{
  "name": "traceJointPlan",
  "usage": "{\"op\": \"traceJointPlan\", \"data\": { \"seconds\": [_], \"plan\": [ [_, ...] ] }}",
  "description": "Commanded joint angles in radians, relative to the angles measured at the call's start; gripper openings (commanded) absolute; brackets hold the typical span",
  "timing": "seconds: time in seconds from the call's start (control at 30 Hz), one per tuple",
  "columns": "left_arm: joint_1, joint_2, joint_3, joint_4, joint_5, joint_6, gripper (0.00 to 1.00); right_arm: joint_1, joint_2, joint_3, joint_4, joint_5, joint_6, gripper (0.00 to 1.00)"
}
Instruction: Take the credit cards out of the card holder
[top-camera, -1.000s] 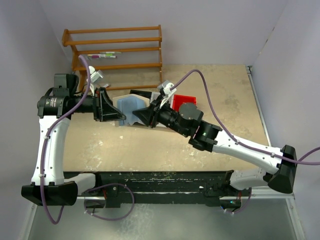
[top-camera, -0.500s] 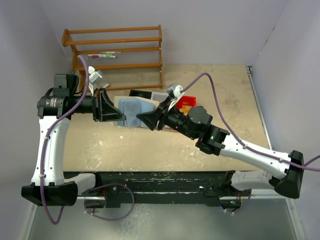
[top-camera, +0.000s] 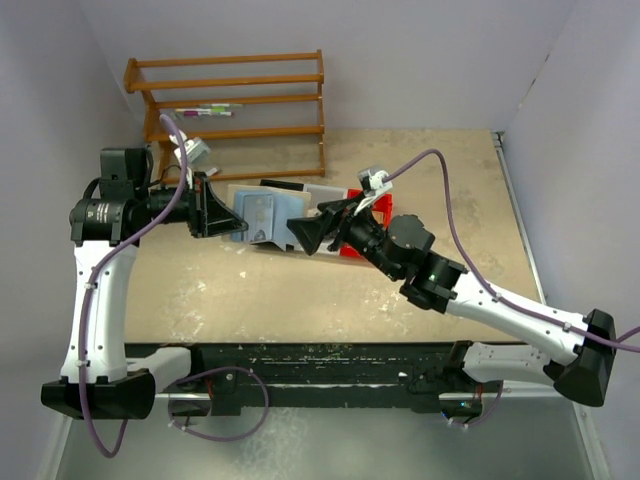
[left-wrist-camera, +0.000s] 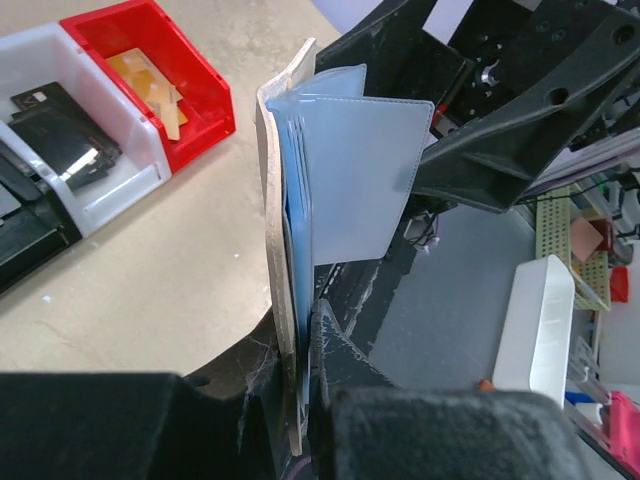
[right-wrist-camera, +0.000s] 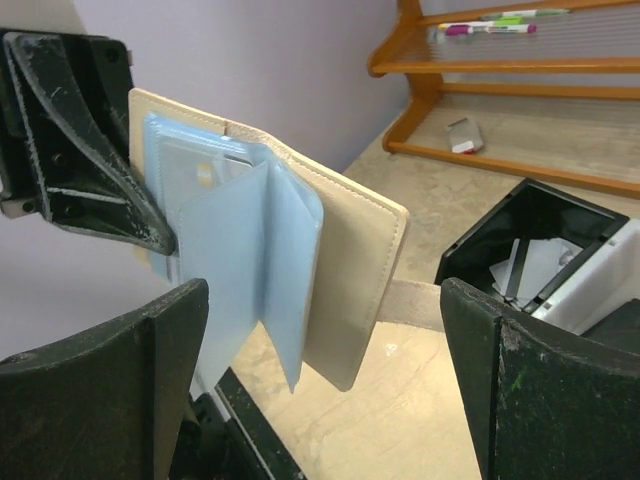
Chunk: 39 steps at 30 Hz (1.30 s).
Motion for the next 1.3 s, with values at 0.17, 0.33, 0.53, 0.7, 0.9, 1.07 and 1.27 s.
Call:
{"op": "traceJointPlan", "data": {
  "seconds": [0.17,0.33,0.53,0.7,0.9,1.07,1.27],
  "plan": [
    [-0.003,-0.024,0.001,0.039,0.008,-0.002,0.0,0.006,-0.136,0.019,-0.026,0.14,-0.003,0.87],
    [-0.003,-0.009,0.0,0.047,-0.006,-0.016,0.0,0.006,-0.138,0.152,-0.151,0.077,0.008,0.71],
    [-0.003,-0.004,-0.007,0.051,-0.024,-0.026,0.0,0.007,-0.027,0.238,-0.078,-0.244,0.058,0.66],
    [-0.003,-0.008,0.002,0.048,0.08,-0.034,0.0,-0.018,0.114,0.31,-0.08,-0.528,0.141,0.64],
    [-0.003,0.009,0.008,0.027,0.242,-0.042,0.0,-0.167,0.096,0.191,0.077,-0.733,0.315,0.56],
    [-0.003,0.024,0.008,0.021,0.319,-0.047,0.0,-0.203,0.085,0.166,0.066,-0.761,0.318,0.53],
    [-0.003,0.023,0.004,0.02,0.339,-0.054,0.0,-0.205,0.134,0.18,0.12,-0.81,0.347,0.48]
  ]
}}
